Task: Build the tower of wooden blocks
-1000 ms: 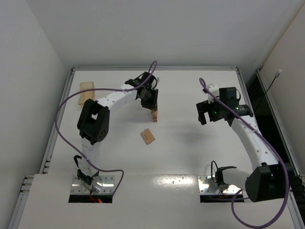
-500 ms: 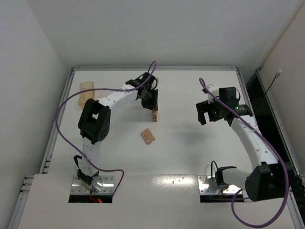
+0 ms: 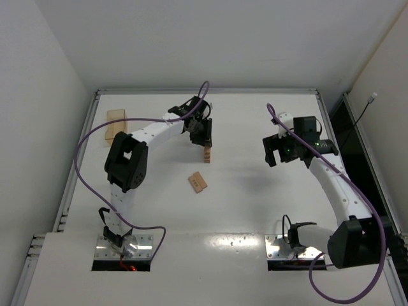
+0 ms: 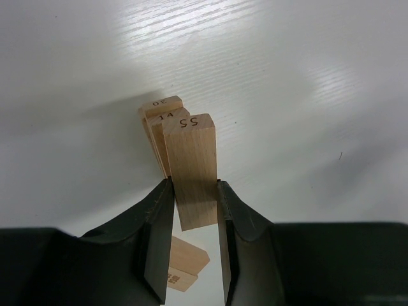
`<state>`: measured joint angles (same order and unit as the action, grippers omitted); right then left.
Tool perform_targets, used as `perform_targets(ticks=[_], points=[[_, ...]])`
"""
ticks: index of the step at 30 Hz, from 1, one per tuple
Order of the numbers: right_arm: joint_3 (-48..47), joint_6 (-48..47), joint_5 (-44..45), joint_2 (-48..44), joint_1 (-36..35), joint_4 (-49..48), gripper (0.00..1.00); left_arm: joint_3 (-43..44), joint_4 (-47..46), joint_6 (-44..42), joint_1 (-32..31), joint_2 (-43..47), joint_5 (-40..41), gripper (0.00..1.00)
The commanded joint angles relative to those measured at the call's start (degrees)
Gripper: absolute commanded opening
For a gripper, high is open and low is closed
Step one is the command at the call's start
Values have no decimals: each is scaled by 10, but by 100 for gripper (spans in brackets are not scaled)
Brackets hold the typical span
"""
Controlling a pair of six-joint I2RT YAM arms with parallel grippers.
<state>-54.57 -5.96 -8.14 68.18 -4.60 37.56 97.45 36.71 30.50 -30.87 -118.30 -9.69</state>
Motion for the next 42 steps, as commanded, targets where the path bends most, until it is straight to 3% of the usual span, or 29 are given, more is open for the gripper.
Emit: perform_targets(ticks=[1,15,21,27,36,42], points=[[-13,7,-11,5,3,-16,90,11,-13,6,4,-4,-9,22],[-19,7,-11,10,3,-16,90,0,-13,6,4,-4,-9,21],[-19,7,-11,10,3,-16,90,-6,-13,6,4,-4,-9,36],[-19,7,-11,15,3,-16,90,-16,-13,6,4,-4,-9,39],[-19,7,-11,15,3,-16,90,-22,-29,6,4,18,-19,73],[-13,7,-16,10,3,-16,90,-33,-34,0,-2,41,-13,73]])
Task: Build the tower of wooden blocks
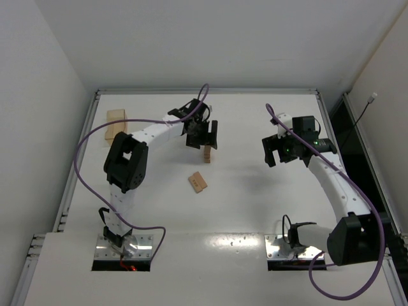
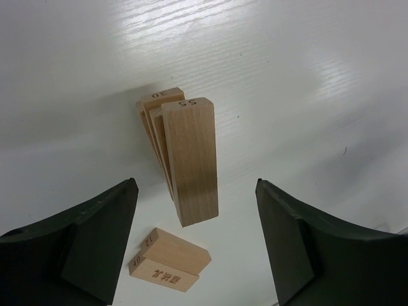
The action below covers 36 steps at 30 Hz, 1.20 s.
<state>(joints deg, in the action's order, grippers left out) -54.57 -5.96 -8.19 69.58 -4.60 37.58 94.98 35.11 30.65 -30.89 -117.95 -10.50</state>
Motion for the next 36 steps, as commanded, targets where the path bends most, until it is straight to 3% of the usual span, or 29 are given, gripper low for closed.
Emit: perform_targets(ticks=[1,7,19,36], points=[[-13,7,-16,-4,3,-16,90,-8,-18,-2,-1,38,-5,71],[-19,7,-21,-9,3,-16,90,15,-18,-7,-7,-1,6,62],[-19,7,-26,-4,3,-16,90,74,-1,-23,-7,-44,27,62],[-24,7,-26,1,8,-16,90,103,10,-33,-7,-73,58,53]])
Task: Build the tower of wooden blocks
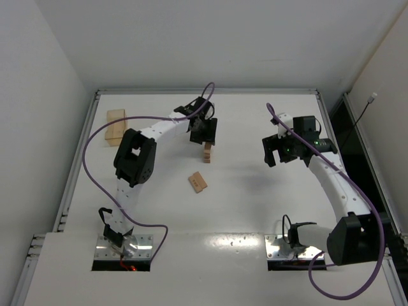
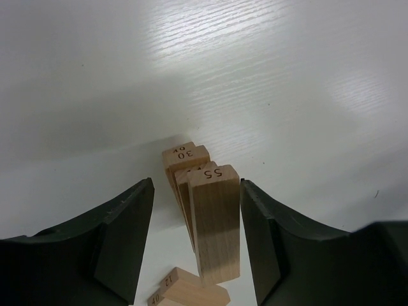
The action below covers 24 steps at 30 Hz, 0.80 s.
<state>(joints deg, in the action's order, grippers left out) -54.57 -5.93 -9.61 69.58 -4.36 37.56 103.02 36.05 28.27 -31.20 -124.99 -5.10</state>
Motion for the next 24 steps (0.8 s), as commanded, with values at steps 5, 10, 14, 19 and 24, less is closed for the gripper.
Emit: perform_targets(ticks=[5,10,14,19,24], points=[[-24,7,-12,1,6,-16,90,23,1,-9,-4,-8,4,49],[-24,7,-17,1,6,-16,90,23,1,-9,-4,-8,4,46],[-24,7,-17,1,6,-16,90,23,1,-9,-4,-8,4,45],[-24,7,-17,1,6,-16,90,23,1,-9,-4,-8,4,61],[-19,7,-17,1,6,-16,90,23,1,-9,-4,4,-12,72]])
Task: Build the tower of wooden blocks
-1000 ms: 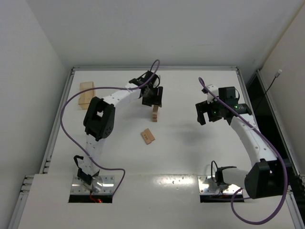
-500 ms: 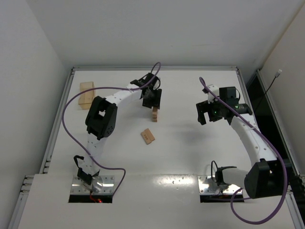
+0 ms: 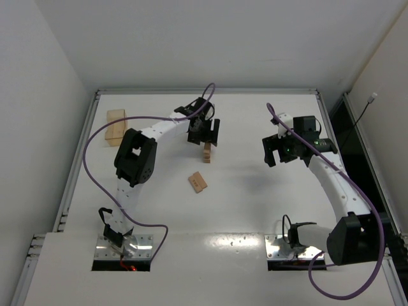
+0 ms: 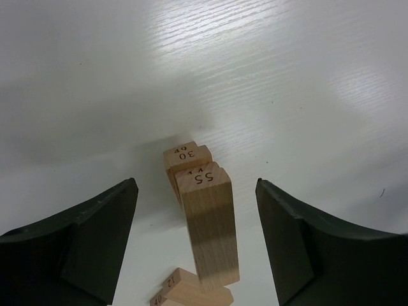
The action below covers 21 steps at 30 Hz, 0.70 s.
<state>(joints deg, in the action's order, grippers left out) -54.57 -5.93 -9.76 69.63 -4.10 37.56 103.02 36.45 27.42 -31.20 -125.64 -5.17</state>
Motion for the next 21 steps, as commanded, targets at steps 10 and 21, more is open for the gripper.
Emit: perform_targets(ticks=[10,21], points=[[4,-14,-16,-26,-3,-16,89,-50,-44,22,-14,158,-6,72],[16,35,-121,2,-137,-37,78,-182,-58,4,73,393,114,100]])
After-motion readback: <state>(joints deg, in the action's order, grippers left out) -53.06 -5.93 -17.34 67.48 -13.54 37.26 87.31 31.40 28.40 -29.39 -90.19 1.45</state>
